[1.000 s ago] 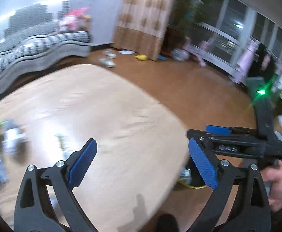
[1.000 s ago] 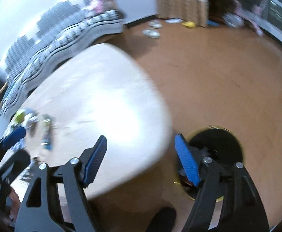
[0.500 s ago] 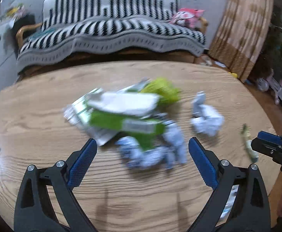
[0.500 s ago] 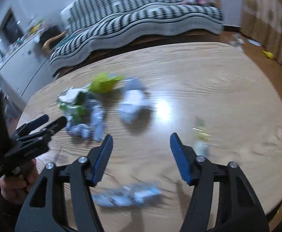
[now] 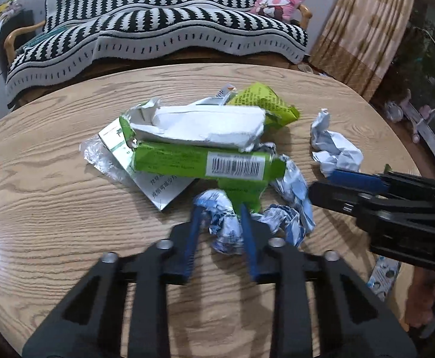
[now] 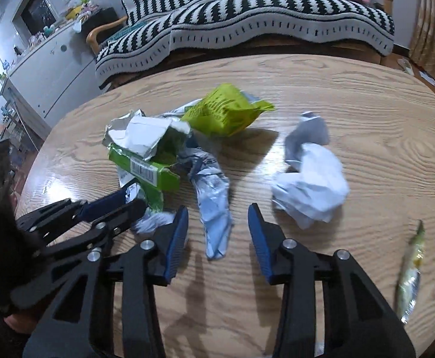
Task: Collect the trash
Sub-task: 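Grasp a crumpled foil ball with the left tool while the right grasps crumpled blue-white paper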
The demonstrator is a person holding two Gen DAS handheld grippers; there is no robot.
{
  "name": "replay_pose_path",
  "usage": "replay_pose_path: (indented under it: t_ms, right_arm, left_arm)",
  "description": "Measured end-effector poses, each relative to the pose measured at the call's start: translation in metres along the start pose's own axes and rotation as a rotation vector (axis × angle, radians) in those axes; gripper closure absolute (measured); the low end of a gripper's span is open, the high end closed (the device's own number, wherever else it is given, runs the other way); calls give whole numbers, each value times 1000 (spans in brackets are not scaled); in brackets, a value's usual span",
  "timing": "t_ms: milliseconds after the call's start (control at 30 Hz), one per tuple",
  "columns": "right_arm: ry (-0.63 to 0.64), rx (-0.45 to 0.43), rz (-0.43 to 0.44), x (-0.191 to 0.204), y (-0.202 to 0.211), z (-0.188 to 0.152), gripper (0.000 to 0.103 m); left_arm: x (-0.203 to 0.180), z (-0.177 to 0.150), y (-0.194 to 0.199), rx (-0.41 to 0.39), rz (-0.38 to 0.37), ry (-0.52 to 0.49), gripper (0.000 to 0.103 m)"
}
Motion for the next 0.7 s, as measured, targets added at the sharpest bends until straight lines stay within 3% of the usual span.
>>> replay_pose_path:
  t_ms: [100,200,400,700]
  right_arm:
    - [3,15,-2,4,-12,2,61]
    - [9,24,-6,9,-22,4,62]
    - [37,37,-50,14,-32,2,80]
    - [-1,-61,-81,-7,28,-3,82]
  left_arm:
    - [1,-8,6,16,-38,15,88]
    - [8,-13,14,10,-20,9,89]
    - [22,-13,33,-13,-29,30,89]
    - [17,1,69,-107,-22,36,89]
Point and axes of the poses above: each gripper's, at about its wrist camera, not at the fingertips, and y roughly against the way its jaws point, x to its left, z to its top, the point moved 8 cm from there along -y, roughly the way its jaws point, and after that the axes turned 4 degrees about x, right-handed, at the moved point
